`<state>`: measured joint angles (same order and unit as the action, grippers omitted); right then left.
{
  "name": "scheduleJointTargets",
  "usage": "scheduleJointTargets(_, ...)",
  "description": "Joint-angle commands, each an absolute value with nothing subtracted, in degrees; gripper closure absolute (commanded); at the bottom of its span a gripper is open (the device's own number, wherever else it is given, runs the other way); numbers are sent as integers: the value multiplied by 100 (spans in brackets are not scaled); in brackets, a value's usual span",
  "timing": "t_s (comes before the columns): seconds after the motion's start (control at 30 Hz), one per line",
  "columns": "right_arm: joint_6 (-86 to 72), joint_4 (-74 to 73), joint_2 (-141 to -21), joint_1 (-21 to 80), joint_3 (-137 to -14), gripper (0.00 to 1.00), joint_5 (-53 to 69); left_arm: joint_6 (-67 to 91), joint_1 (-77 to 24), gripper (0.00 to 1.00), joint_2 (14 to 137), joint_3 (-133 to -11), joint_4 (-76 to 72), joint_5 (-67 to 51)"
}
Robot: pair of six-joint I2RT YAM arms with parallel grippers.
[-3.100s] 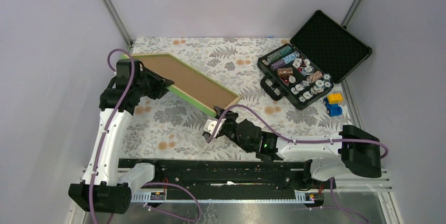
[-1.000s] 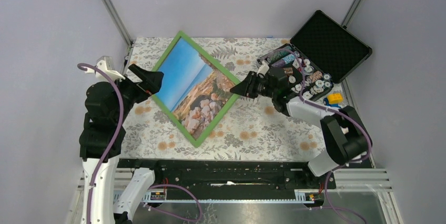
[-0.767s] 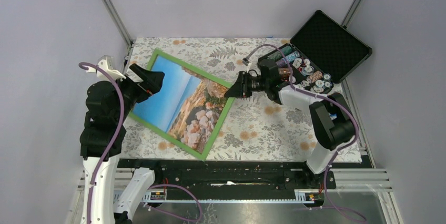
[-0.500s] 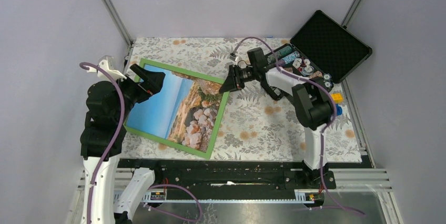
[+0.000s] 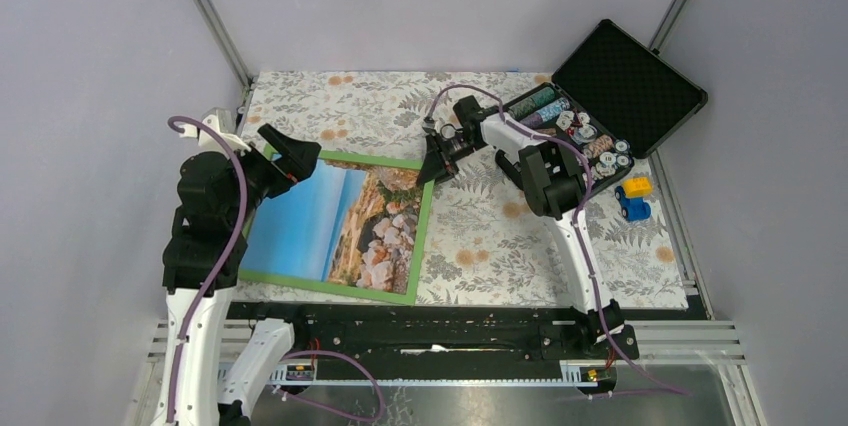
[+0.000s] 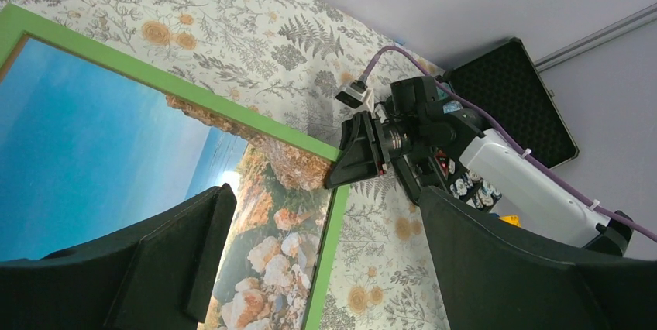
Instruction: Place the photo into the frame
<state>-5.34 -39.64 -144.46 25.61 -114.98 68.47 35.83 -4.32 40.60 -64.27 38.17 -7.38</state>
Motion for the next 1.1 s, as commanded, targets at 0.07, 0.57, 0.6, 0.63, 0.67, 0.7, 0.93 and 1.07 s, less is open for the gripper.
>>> scheduleJointTargets(0.07, -761, -3049, -14412, 2722, -11521, 100, 5530, 3588, -448, 1, 4201, -6355, 3365, -919)
scheduleJointTargets(0.57, -1036, -3263, -13827, 2817, -11675, 20, 3045, 3643, -448, 1, 4282, -6302, 3311, -1039)
scheduleJointTargets(0.6, -1029, -3393, -13689, 2828, -11706, 13, 2759, 3649, -448, 1, 4282, -6304, 3309, -1045)
scheduleJointTargets(0.63, -1028, -3574, -13551, 2834, -11705, 3, 2494, 3643, -448, 1, 4275, -6300, 3301, -1046)
scheduleJointTargets(0.67, -1036, -3636, -13390, 2831, -11652, 1, 2248, 3635, -448, 1, 4266, -6301, 3304, -1039)
scheduleJointTargets(0.7, -1060, -3688, -13174, 2831, -11543, 0, 1982, 3620, -448, 1, 4259, -6295, 3301, -1031)
scheduleJointTargets(0.93, -1290, -3586, -11138, 2837, -10082, 0, 638, 3528, -448, 1, 4221, -6278, 3274, -1105)
scheduleJointTargets(1.07, -1310, -3302, -9718, 2841, -9009, 0, 316, 3488, -448, 1, 4207, -6243, 3204, -1211)
